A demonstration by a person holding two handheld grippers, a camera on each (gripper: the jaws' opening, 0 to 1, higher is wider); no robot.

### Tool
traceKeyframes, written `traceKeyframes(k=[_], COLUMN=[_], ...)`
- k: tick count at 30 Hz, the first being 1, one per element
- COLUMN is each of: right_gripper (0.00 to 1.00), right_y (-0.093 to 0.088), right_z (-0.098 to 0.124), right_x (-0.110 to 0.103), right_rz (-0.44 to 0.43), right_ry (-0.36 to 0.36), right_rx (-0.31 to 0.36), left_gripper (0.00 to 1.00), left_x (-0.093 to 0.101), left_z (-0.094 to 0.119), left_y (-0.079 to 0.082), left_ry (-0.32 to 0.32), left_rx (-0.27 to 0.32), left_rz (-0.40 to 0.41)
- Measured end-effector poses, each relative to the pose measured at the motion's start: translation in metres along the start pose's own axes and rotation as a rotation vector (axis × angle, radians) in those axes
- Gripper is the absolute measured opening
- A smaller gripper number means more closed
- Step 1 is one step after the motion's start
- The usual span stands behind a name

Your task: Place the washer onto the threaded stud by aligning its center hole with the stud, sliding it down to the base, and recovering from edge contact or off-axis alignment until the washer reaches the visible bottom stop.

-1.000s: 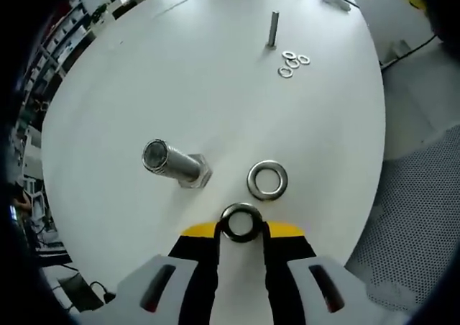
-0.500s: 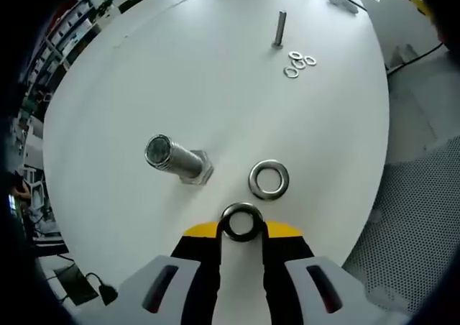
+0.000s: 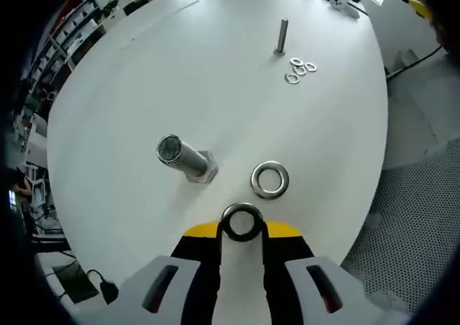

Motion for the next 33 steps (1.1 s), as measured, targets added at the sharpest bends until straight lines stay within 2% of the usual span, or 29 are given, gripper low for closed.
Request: traceKeyframes(k=[6, 15, 29, 33], right_gripper=[0.34, 0.34, 0.34, 0.34], right_y=[0.000, 0.000, 0.000, 0.001], right_z=[0.000, 0.000, 0.001, 0.000], right_x=[0.000, 0.000, 0.001, 0.001], right_rz=[0.000, -0.002, -0.003, -0.002], right_ry=[0.003, 0.002, 0.000, 0.001], right_rx=[-0.003, -0.002, 0.003, 0.005], left_gripper=[0.19, 0.19, 0.19, 0.19], left_x=[-0.006, -0.015, -0.028, -0.031], left_z=[0.006, 0.027, 0.044, 0.050], left_y=[0.000, 0.017, 0.030, 0.039], left_ry=[-0.001, 0.010, 0.032, 0.041], left_rx=[0.006, 0.080, 0.120, 0.139], left_rz=[-0.004, -0.052, -0.095, -0.102])
Point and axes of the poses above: the point that each gripper's makers call its tool centre point, and the gripper's own axes: z roughly backward along the fingers, x roughly to its right, y roughly out of its top, the point moved 4 cm from there along z, roughly backward along the fingers, and after that the axes turned 14 degrees about y, right-handed, at the moved point
